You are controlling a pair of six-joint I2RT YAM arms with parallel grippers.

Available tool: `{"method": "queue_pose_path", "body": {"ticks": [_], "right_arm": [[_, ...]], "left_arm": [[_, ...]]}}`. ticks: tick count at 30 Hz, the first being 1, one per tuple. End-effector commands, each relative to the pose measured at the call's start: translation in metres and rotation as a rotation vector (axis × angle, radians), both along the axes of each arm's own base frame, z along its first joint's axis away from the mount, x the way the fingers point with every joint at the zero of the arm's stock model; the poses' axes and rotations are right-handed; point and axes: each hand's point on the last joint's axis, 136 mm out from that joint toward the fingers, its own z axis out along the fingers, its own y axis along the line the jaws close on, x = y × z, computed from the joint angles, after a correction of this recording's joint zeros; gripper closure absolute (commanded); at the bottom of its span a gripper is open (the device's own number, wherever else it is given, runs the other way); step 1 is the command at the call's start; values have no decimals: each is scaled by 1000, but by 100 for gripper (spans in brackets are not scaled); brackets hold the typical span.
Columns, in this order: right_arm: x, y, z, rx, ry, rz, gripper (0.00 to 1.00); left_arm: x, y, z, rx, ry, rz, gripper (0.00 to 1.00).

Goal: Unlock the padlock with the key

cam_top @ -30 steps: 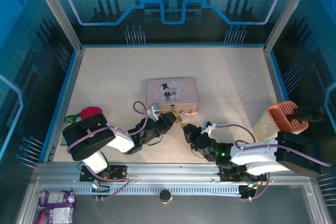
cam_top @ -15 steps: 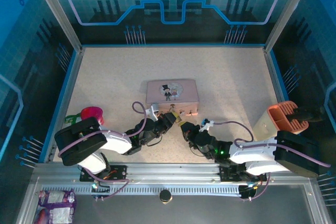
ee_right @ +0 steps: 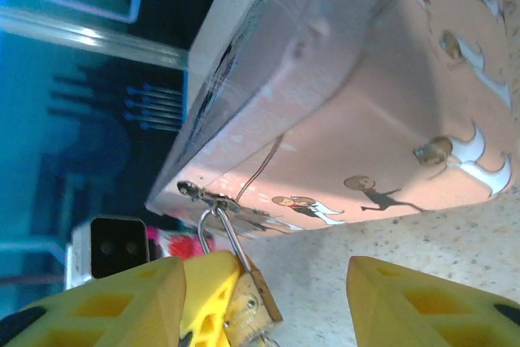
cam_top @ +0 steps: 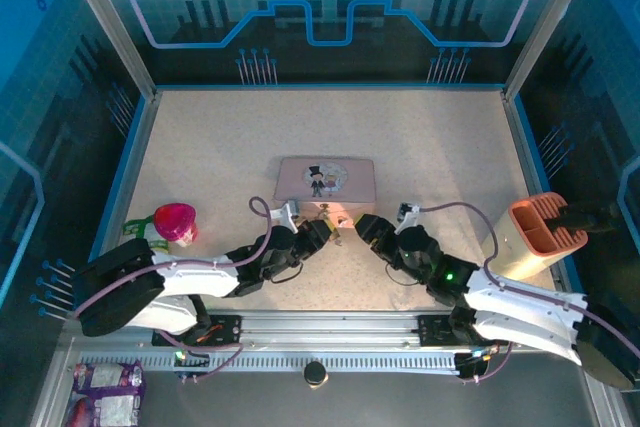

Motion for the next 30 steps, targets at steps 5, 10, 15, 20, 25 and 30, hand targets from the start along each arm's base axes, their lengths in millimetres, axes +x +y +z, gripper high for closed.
{"method": "queue_pose_path", "body": {"ticks": [5,10,15,20,25,30], "right_arm": [[-37,21,21,-702,-502,416,54],[-56,43,21,-933,-824,447,53],[-56,47,15,-1016,-915,399,54],[-54,51,8,-1087,-943,401,55],[-51,56,0,-1111,-948,409,57],[-50,59,-5,-1124,-935,403,59]], "left_arm": [[12,-3,37,-30,-75,26,100],[12,-5,38,-35,-57,16,100],[10,-3,37,-31,-41,15,100],[9,-3,37,-32,-31,13,100],[9,-4,36,-38,-26,8,100],[9,-6,38,-49,-30,5,100]]}}
